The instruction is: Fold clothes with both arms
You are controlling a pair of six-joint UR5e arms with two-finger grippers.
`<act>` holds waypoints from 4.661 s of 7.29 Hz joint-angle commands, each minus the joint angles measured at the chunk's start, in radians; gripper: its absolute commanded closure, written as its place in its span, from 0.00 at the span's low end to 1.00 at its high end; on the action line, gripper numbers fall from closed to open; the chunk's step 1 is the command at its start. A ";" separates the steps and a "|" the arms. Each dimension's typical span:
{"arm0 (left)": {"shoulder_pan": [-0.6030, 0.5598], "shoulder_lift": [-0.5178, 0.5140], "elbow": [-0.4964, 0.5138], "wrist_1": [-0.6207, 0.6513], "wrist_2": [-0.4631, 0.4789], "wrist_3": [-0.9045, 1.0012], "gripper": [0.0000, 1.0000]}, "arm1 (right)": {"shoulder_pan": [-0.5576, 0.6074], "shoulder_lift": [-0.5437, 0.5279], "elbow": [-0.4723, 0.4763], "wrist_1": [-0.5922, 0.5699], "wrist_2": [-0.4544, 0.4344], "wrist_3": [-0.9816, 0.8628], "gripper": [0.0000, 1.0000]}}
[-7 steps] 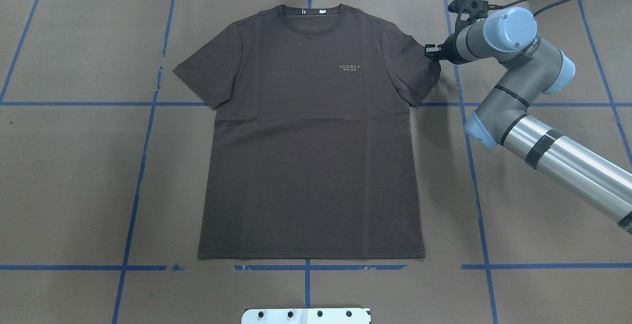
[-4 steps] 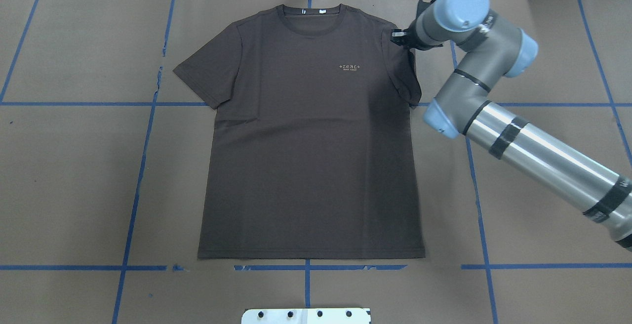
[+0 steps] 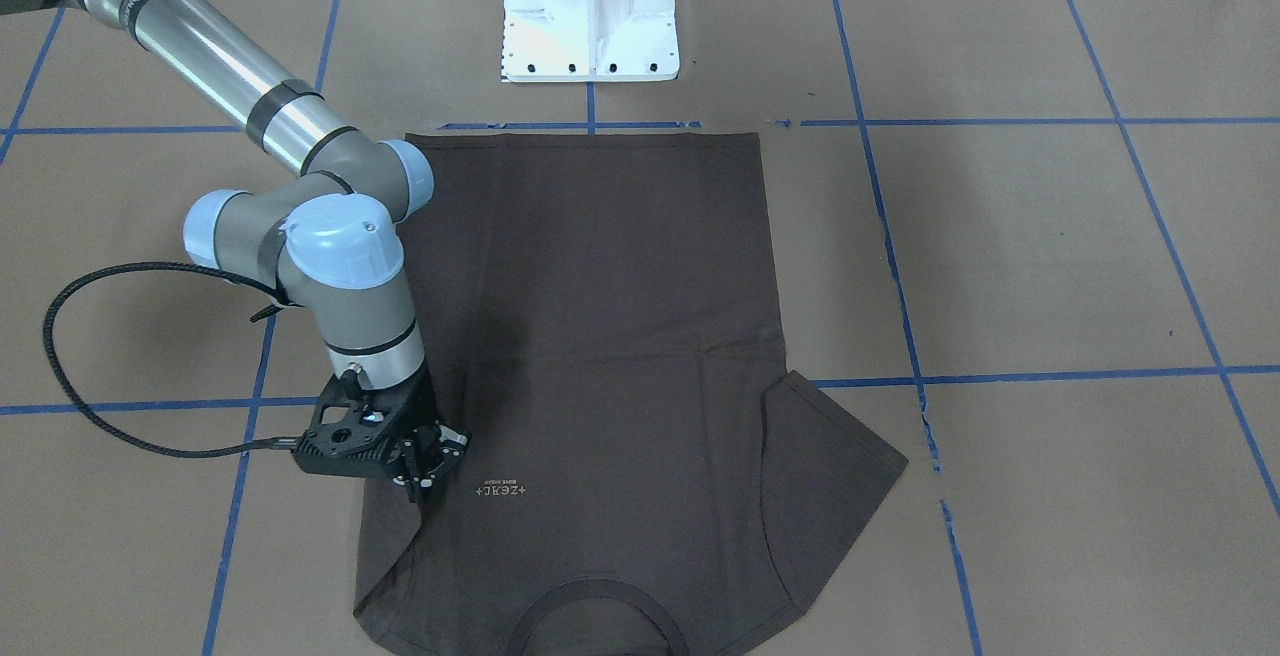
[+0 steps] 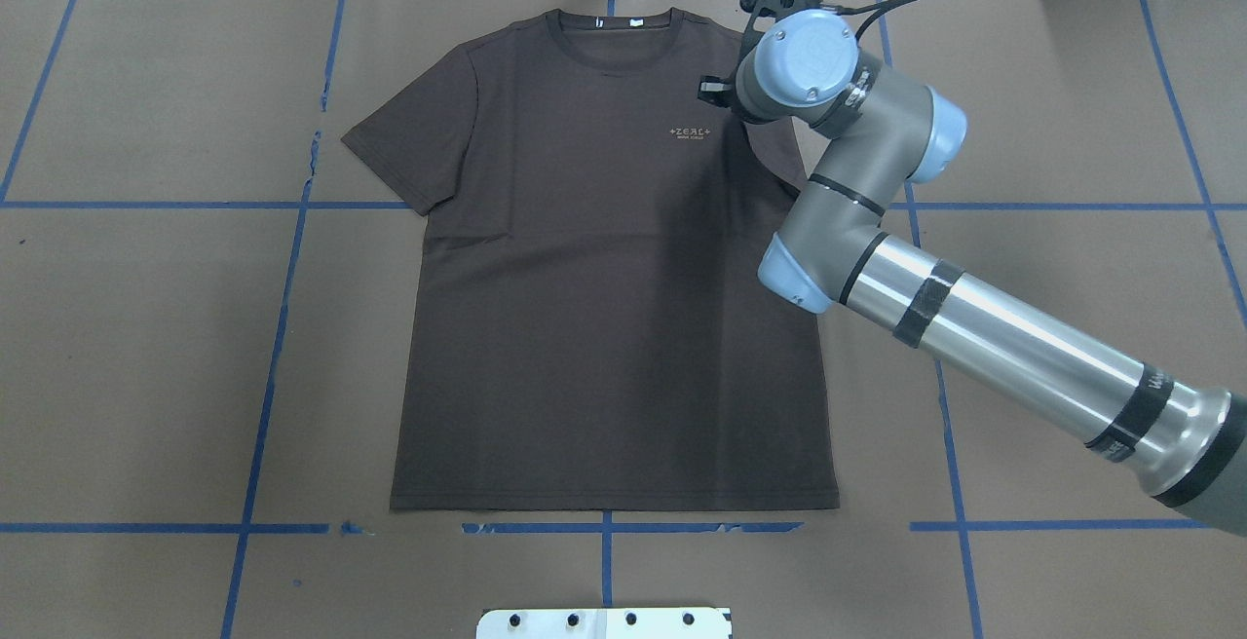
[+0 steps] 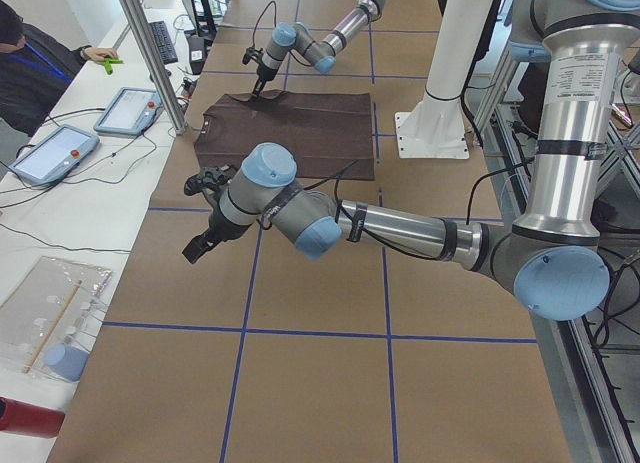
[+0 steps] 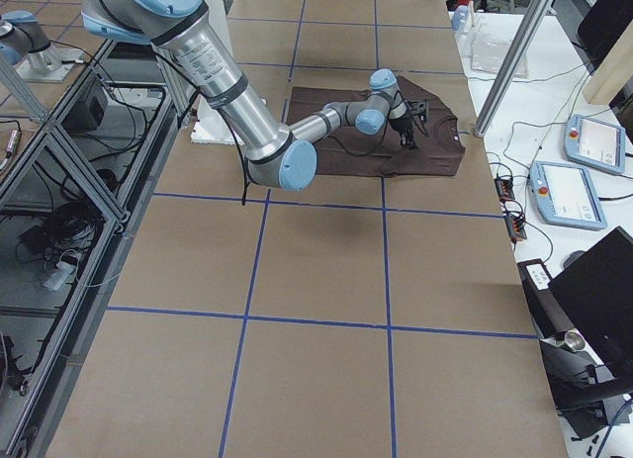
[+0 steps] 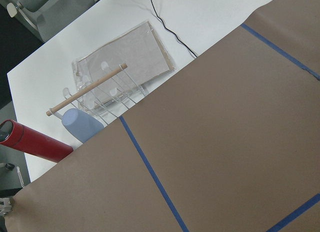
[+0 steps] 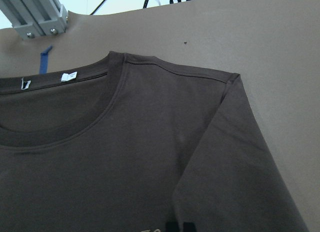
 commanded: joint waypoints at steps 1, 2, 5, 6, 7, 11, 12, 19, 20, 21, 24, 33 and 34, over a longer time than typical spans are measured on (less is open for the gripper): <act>0.000 0.000 -0.002 0.000 0.000 -0.003 0.00 | -0.017 0.010 -0.005 -0.001 -0.033 -0.006 0.00; 0.002 -0.007 -0.002 0.000 0.000 -0.012 0.00 | 0.003 0.018 -0.005 -0.004 0.005 -0.026 0.00; 0.222 -0.060 -0.003 -0.148 0.011 -0.342 0.00 | 0.171 -0.005 0.030 -0.103 0.273 -0.261 0.00; 0.294 -0.075 0.001 -0.175 0.012 -0.472 0.00 | 0.225 -0.055 0.064 -0.106 0.329 -0.338 0.00; 0.349 -0.107 0.016 -0.179 0.062 -0.592 0.00 | 0.286 -0.107 0.099 -0.110 0.392 -0.431 0.00; 0.584 -0.306 0.285 -0.317 0.269 -1.036 0.29 | 0.369 -0.206 0.162 -0.100 0.484 -0.553 0.00; 0.618 -0.331 0.360 -0.404 0.294 -1.111 0.31 | 0.371 -0.209 0.162 -0.097 0.484 -0.553 0.00; 0.723 -0.449 0.554 -0.430 0.442 -1.245 0.45 | 0.371 -0.216 0.162 -0.095 0.480 -0.555 0.00; 0.721 -0.448 0.556 -0.430 0.442 -1.236 0.45 | 0.371 -0.216 0.162 -0.095 0.480 -0.555 0.00; 0.718 -0.448 0.559 -0.426 0.443 -1.225 0.47 | 0.371 -0.216 0.161 -0.095 0.478 -0.555 0.00; 0.716 -0.449 0.567 -0.423 0.457 -1.212 0.47 | 0.371 -0.218 0.162 -0.095 0.478 -0.555 0.00; 0.718 -0.455 0.570 -0.423 0.459 -1.212 0.62 | 0.371 -0.224 0.161 -0.095 0.477 -0.555 0.00; 0.718 -0.454 0.570 -0.423 0.459 -1.212 0.62 | 0.371 -0.224 0.161 -0.095 0.477 -0.555 0.00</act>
